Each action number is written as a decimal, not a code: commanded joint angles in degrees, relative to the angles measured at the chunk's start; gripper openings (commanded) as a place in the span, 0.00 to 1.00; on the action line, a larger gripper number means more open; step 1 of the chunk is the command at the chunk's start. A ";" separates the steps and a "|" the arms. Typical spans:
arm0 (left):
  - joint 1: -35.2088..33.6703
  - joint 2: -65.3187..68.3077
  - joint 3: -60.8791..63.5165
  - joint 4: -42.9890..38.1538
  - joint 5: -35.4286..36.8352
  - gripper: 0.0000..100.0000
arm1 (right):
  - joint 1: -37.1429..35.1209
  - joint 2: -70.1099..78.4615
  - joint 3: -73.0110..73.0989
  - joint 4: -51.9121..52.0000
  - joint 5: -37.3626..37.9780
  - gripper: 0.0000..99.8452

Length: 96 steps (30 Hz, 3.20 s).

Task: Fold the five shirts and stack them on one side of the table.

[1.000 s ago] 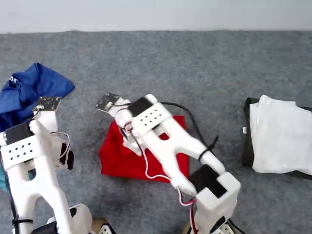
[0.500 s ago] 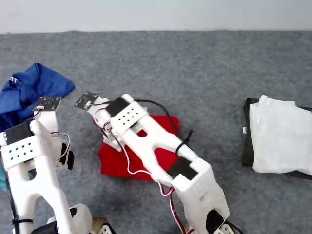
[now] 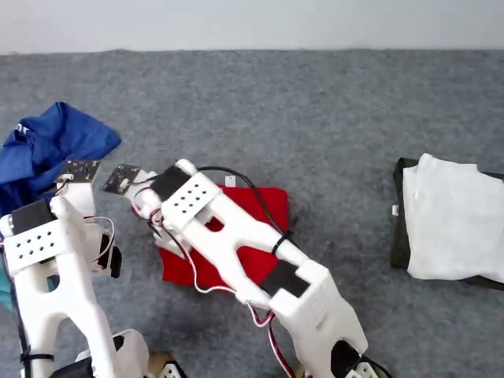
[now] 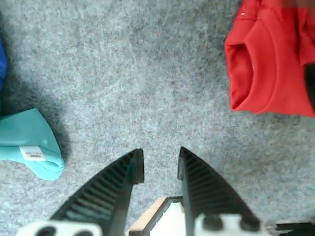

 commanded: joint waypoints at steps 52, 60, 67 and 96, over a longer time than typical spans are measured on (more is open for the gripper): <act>-0.09 -1.41 -0.13 -0.62 -0.97 0.13 | 14.02 3.38 -1.93 7.69 4.66 0.10; -0.09 -1.41 -0.13 -0.62 -0.97 0.13 | 11.30 2.42 -2.02 8.57 4.66 0.05; -0.09 -1.76 -0.22 -0.62 -0.97 0.13 | 9.01 -1.63 -2.02 8.40 4.84 0.04; -15.38 -1.41 -13.76 1.49 -1.05 0.13 | -9.71 -3.30 -2.02 7.78 4.22 0.26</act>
